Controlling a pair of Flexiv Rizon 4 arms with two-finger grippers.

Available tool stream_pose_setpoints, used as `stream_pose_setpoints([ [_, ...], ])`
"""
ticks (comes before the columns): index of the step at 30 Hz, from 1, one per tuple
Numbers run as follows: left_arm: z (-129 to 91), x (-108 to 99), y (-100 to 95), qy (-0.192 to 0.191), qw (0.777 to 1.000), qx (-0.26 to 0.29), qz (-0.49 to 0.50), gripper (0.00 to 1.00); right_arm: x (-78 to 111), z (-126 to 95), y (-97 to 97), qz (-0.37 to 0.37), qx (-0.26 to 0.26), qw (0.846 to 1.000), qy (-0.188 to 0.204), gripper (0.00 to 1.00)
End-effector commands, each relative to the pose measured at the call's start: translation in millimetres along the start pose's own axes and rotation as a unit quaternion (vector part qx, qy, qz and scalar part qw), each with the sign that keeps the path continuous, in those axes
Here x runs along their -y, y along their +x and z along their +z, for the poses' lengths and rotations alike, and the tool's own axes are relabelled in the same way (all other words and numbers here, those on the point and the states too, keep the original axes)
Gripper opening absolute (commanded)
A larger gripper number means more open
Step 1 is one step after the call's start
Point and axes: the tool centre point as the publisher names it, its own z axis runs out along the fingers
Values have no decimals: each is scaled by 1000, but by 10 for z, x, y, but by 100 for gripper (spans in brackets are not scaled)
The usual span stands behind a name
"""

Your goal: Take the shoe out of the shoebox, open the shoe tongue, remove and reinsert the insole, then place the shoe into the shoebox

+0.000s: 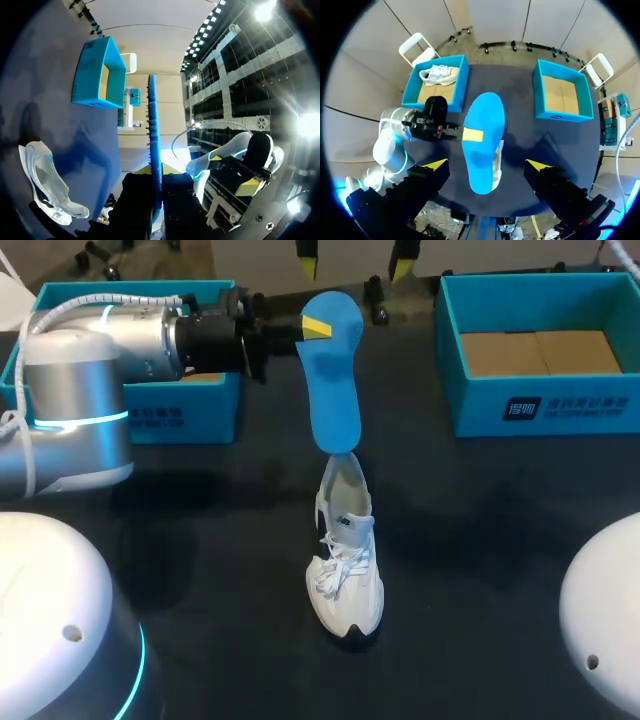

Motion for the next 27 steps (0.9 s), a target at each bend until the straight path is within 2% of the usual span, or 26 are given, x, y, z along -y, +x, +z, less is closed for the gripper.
stream_pose_setpoints([
  [1, 0, -5, 1, 1, 1000, 1, 0, 0, -37, 8, 67, 0, 52, 999, 6, 100],
  [27, 0, -5, 1, 1, 1000, 1, 0, 0, -75, 169, 116, 10, 33, 999, 17, 100],
])
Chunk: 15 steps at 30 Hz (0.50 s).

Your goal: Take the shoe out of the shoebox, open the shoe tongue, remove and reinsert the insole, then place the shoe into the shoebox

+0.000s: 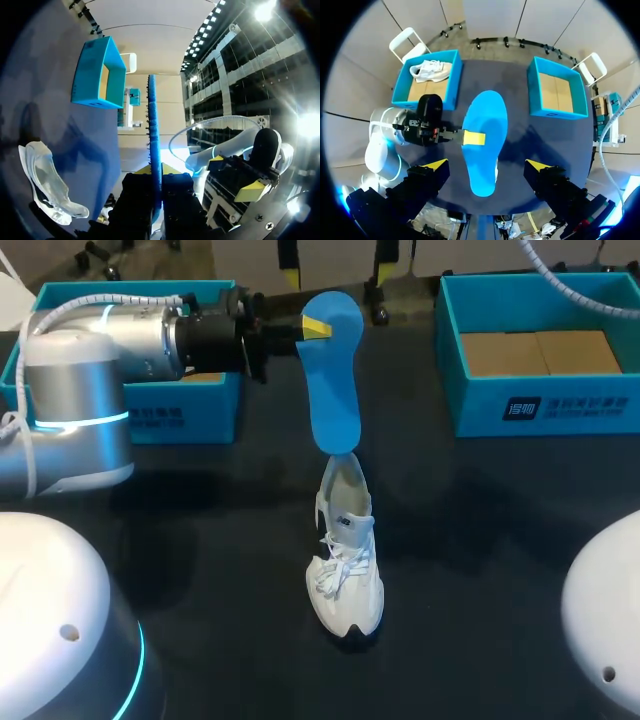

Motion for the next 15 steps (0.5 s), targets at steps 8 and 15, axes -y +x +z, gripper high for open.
stream_pose_setpoints([
  [8, -1, -8, 1, 1, 1000, 1, 0, 0, 38, 39, -104, 19, -68, 997, -31, 100],
  [15, -1, -8, 1, 1, 1000, 1, 0, 0, 23, 80, -211, 26, -103, 994, -37, 100],
])
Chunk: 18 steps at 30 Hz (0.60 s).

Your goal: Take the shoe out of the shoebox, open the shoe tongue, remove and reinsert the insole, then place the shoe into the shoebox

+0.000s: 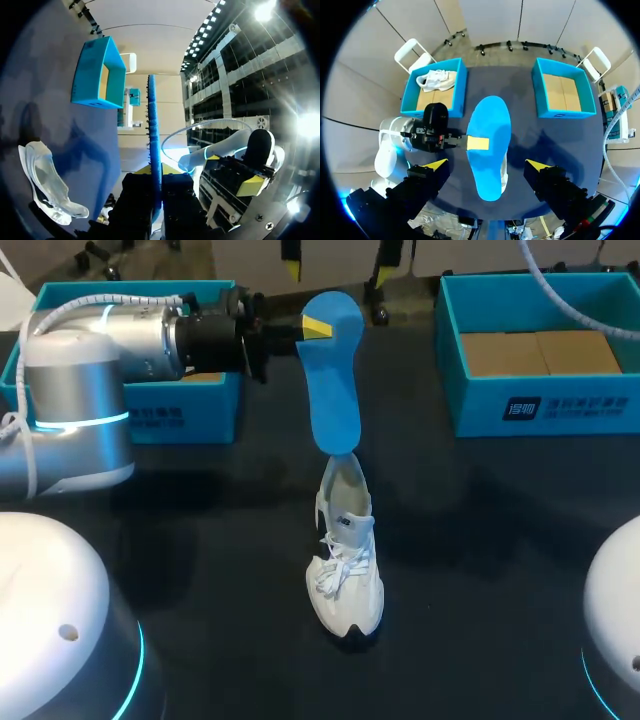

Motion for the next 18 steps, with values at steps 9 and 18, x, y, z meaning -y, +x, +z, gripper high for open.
stream_pose_setpoints([
  [9, 0, -9, 1, 1, 1000, 1, 0, 0, -10, 48, -311, -14, -117, 993, 15, 100],
  [18, 0, -9, 1, 1, 1000, 1, 0, 0, 10, 50, -490, -16, -190, 982, 4, 100],
])
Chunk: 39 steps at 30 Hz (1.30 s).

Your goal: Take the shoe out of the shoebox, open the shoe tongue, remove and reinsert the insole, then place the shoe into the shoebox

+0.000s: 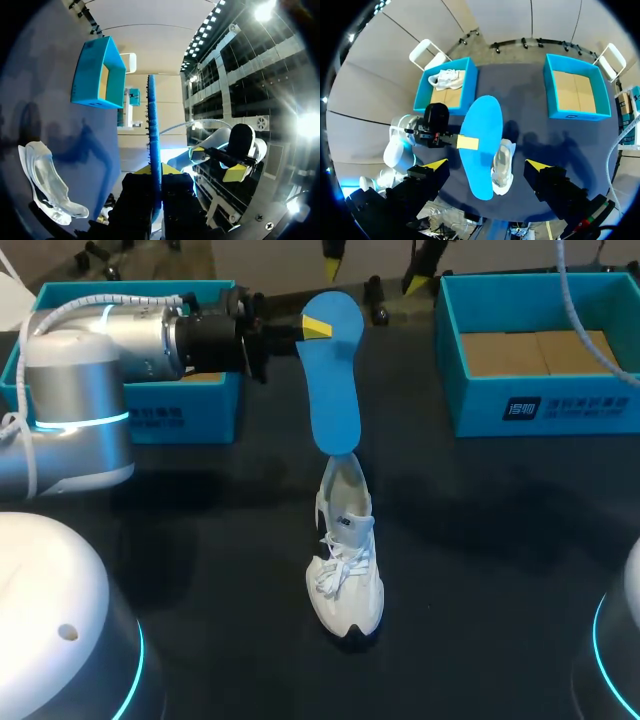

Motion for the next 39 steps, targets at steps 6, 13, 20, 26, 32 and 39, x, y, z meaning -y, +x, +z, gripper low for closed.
stream_pose_setpoints([
  [6, 1, -9, 1, 1, 1000, 1, 0, 0, 91, 55, -239, -1, -148, 989, 1, 100],
  [13, 1, -9, 1, 1, 1000, 1, 0, 0, 113, 90, -350, 2, -182, 983, -2, 100],
  [20, 1, -9, 1, 1, 1000, 1, 0, 0, 130, 132, -458, 4, -214, 977, -7, 100],
  [26, 1, -9, 1, 1, 1000, 1, 0, 0, 148, 196, -561, -1, -262, 965, -11, 100],
  [32, 1, -9, 1, 1, 1000, 1, 0, 0, 169, 252, -636, 4, -302, 953, -17, 100],
  [39, 1, -9, 1, 1, 1000, 1, 0, 0, 193, 325, -678, 10, -332, 943, -22, 100],
])
